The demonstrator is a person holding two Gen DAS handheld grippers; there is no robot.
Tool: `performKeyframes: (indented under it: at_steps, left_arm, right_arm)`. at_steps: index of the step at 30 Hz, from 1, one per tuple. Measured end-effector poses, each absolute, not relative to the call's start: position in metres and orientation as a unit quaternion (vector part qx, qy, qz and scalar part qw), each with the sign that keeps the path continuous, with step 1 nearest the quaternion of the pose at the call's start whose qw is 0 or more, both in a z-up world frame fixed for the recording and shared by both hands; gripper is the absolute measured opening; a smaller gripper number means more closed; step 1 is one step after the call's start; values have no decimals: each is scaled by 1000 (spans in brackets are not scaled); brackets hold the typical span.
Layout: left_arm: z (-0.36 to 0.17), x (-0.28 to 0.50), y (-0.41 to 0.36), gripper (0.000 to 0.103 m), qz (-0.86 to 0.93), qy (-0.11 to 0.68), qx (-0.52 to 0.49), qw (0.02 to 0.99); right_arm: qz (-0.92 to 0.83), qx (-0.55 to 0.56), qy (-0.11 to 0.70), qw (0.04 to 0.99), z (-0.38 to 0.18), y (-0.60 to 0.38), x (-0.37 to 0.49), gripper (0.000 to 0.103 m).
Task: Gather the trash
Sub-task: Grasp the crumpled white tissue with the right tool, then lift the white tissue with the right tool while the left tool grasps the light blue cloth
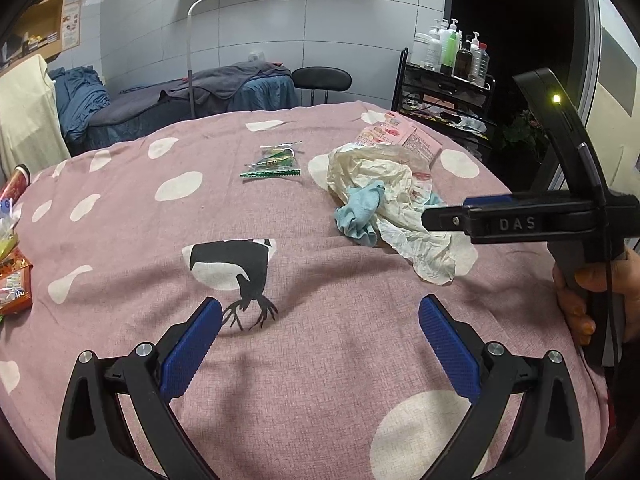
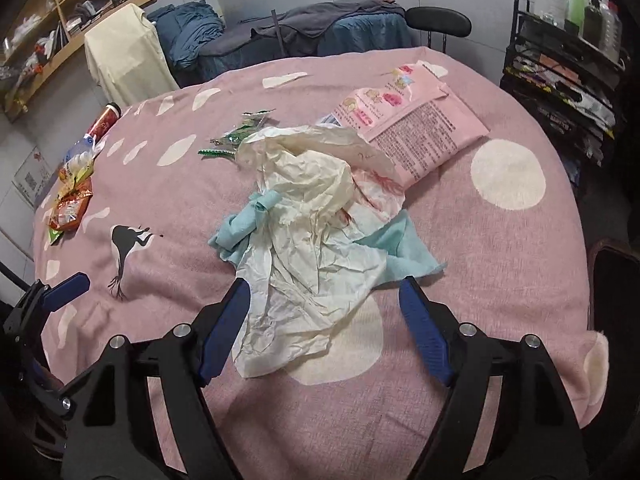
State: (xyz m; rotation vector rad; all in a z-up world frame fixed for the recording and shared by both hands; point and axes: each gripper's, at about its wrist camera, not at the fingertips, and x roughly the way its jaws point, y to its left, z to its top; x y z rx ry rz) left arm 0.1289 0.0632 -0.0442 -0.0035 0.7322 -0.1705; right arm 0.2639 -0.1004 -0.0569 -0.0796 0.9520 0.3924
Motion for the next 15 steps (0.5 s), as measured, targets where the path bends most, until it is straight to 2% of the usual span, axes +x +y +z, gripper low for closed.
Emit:
performKeyframes:
  at_steps: [3, 5, 7, 9, 10, 11, 14, 15]
  left_arm:
    - [-44, 128, 66, 98, -83, 358, -8, 930]
    - [-45, 127, 68, 98, -84, 359, -12, 930]
    - [-46, 127, 69, 98, -83, 361, -13, 929]
    - [-47, 127, 69, 98, -82, 363, -14, 928]
    - [-47, 126, 69, 98, -83, 362, -15, 928]
    - [-47, 126, 69, 98, -84, 362, -15, 928]
    - [-47, 125, 68, 98, -85, 360, -15, 929]
    - [-47, 125, 68, 98, -85, 361, -16, 929]
  right_arm:
    - [176, -78, 462, 866, -61, -87, 277, 75]
    - [177, -101, 448, 871, -58, -78, 285, 67]
    - [167, -137, 434, 875, -60, -70, 291, 67]
    - [162, -162, 456, 860, -71, -61, 305, 67]
    - [170, -153, 467, 854, -74, -60, 310, 61]
    - [184, -140, 478, 847, -77, -61, 315, 46]
    - [198, -108, 474, 851, -72, -72, 316, 22]
    - [195, -95, 465, 858, -67, -78, 315, 20]
